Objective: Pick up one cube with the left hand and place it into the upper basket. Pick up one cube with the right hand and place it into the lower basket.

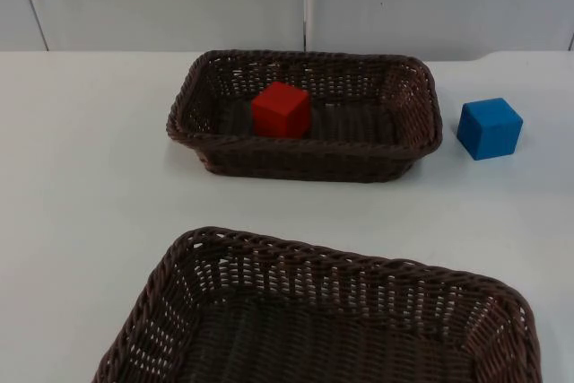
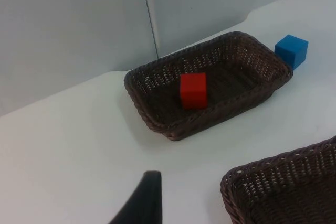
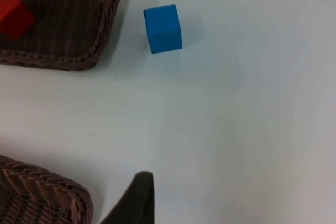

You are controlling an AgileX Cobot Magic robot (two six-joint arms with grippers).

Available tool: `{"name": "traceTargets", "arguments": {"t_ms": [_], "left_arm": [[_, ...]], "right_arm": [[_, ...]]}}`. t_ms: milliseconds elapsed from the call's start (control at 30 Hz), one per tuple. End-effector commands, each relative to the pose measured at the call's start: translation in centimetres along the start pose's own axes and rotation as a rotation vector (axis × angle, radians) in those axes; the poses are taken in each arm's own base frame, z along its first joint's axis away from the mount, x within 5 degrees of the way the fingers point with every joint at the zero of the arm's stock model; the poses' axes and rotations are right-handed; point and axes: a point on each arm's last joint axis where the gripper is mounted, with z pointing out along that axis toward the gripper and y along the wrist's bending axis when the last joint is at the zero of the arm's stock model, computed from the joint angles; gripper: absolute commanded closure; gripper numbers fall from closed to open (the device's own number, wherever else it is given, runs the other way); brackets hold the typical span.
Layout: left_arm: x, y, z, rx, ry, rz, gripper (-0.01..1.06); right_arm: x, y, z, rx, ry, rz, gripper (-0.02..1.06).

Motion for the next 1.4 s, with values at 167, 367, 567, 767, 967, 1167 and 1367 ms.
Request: {"name": "traceTargets", "arguments": {"t_ms": [167, 367, 567, 767, 967, 1167, 1367], "left_arm": [[0.1, 0.0, 0.0, 0.003, 0.001, -0.006, 0.0], [0.2, 0.0, 0.0, -0.001, 0.003, -0.002, 0.0], [0.2, 0.0, 0.0, -0.003, 0.004, 0.0, 0.0], [0.2, 0.0, 0.0, -0.003, 0.004, 0.0, 0.0], [0.2, 0.1, 0.0, -0.01, 0.006, 0.006, 0.0], [0.2, 0.1, 0.0, -0.013, 0.007, 0.008, 0.0], [0.2, 0.1, 0.0, -0.015, 0.008, 0.01, 0.0]], "right_arm": [[-3.8, 0.0, 4.9, 0.008, 0.11, -0.002, -0.01], [-6.4, 0.2, 9.0, 0.008, 0.154, -0.004, -0.01], [-8.1, 0.2, 12.5, 0.009, 0.17, -0.008, -0.01], [-9.2, 0.3, 16.0, 0.004, 0.216, -0.024, -0.01], [-9.2, 1.0, 20.1, -0.009, 0.259, -0.081, -0.01], [-8.8, 2.5, 23.8, -0.036, 0.223, -0.129, -0.01], [-7.8, 2.5, 27.0, -0.036, 0.221, -0.129, -0.01]]}}
